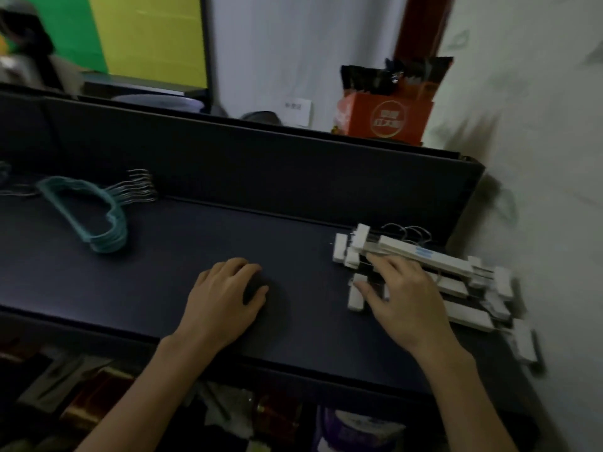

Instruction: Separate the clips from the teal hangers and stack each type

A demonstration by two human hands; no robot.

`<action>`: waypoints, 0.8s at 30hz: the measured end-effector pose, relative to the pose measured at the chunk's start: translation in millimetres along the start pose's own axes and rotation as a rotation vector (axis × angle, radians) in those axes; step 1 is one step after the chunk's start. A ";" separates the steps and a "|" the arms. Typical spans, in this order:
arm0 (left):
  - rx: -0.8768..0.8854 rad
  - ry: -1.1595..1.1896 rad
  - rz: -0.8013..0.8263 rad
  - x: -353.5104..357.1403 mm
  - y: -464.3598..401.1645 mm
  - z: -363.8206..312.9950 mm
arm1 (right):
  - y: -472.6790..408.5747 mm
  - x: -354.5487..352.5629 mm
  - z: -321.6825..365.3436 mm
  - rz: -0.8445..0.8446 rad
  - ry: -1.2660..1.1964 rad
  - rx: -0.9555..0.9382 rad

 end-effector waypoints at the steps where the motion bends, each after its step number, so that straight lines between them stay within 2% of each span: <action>1: -0.007 -0.006 -0.021 -3.9 6.6 6.6 | 1.5 3.6 12.3 -0.007 -0.001 0.001; 7: -0.094 -0.040 -0.106 -32.5 44.3 58.3 | 15.7 26.3 90.4 0.015 -0.056 0.010; 19: -0.420 -0.228 -0.242 -148.9 163.2 258.3 | 55.4 88.8 344.7 0.059 -0.316 -0.302; 24: -0.607 -0.249 -0.271 -183.9 234.5 328.4 | 84.8 121.6 445.9 0.192 -0.434 -0.493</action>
Point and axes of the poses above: each hand's wrist, its own y-axis away from the middle knuckle, its own x-axis out of the palm, z = x × y, the point moved 1 cm from there along -y, towards the middle knuckle, and after that the axes turned 8 degrees about -z, right-handed, at the moved point
